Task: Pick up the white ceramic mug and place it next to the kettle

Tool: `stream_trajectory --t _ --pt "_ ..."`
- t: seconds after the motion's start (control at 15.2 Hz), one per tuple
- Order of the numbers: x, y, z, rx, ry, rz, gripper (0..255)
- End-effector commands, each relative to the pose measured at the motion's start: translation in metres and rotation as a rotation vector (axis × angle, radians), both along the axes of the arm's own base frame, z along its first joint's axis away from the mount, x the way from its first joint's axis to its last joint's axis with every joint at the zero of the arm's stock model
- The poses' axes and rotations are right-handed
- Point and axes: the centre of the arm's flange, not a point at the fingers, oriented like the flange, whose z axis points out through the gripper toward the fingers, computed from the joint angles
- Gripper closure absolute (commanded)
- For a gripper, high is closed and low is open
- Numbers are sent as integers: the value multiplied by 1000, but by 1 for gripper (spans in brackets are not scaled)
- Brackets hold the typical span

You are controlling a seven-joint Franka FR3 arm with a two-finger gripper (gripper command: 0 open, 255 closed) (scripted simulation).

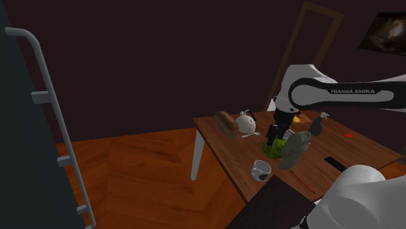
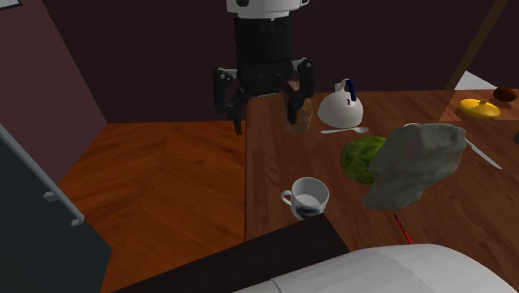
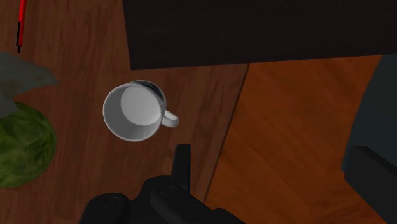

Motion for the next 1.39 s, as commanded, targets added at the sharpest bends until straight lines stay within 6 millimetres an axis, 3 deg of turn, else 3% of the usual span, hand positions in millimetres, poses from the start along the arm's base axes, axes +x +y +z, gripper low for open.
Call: stream_trajectory --t 0.0,1.32 --pt "0 -17 -20 3 -9 -3 0" --pt "13 -183 -227 36 -78 -38 0"
